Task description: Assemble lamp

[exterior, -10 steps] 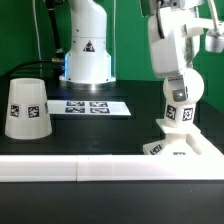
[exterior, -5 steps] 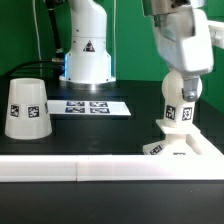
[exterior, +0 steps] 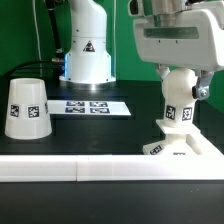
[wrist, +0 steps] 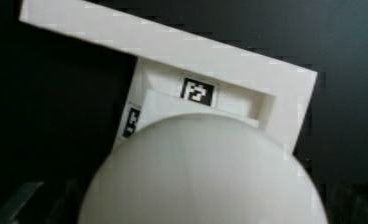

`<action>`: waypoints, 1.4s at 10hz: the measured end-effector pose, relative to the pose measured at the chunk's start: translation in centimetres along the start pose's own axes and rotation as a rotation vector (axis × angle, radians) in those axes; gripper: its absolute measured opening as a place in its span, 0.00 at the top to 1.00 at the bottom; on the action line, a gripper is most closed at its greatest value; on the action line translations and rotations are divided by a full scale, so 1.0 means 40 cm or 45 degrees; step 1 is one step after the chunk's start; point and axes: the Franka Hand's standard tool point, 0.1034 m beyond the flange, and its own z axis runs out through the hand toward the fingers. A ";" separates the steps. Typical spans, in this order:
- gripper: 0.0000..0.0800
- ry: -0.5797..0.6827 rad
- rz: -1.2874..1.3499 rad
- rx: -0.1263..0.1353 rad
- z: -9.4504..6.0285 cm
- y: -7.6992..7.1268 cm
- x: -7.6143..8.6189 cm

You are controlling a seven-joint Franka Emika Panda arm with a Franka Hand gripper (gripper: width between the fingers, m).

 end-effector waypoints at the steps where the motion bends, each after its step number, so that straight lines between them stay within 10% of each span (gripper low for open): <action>1: 0.13 0.019 -0.216 -0.022 -0.009 -0.005 0.006; 14: 0.13 0.058 -1.834 -0.133 -0.004 -0.016 -0.002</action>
Offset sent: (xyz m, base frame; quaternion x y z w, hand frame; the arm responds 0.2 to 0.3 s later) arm 0.0000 0.0000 0.0000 0.0000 0.0000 -0.1296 0.9916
